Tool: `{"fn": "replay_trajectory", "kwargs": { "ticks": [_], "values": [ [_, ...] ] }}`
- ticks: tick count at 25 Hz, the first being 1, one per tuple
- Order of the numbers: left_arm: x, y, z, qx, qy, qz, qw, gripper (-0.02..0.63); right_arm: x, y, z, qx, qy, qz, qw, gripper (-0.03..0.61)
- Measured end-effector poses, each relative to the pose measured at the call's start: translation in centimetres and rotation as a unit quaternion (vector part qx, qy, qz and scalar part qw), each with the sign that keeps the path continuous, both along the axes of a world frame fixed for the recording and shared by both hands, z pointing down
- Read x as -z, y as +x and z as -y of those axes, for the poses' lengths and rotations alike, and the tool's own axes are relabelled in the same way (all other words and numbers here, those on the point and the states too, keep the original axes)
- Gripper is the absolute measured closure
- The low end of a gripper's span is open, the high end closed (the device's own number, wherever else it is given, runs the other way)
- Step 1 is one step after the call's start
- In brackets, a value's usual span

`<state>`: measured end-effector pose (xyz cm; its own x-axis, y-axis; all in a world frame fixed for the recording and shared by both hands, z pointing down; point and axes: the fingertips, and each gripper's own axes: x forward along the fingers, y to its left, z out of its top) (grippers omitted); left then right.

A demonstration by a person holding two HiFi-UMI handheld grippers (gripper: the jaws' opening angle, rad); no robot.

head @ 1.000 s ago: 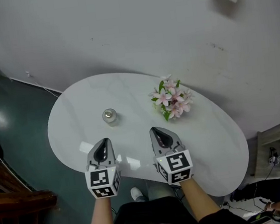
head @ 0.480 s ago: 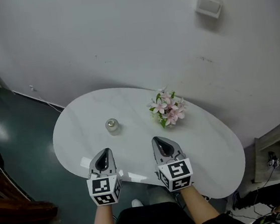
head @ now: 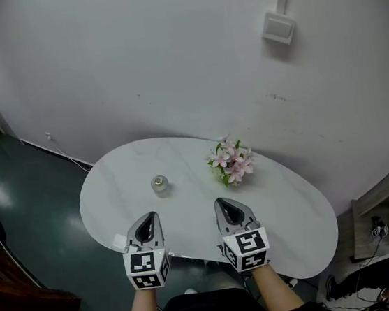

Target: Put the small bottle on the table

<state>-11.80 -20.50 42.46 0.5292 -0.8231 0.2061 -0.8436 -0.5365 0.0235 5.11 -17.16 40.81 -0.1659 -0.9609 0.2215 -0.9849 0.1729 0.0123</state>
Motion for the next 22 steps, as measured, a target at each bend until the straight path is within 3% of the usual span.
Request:
{"fn": "replay_trajectory", "kwargs": {
  "ticks": [22],
  "values": [
    [4.5, -1.2, -2.0, -0.020, 0.049, -0.010, 0.9986, 0.601, 3.8, -1.3, -3.1, -0.018, 0.044, -0.021, 0.999, 0.512]
  ]
}}
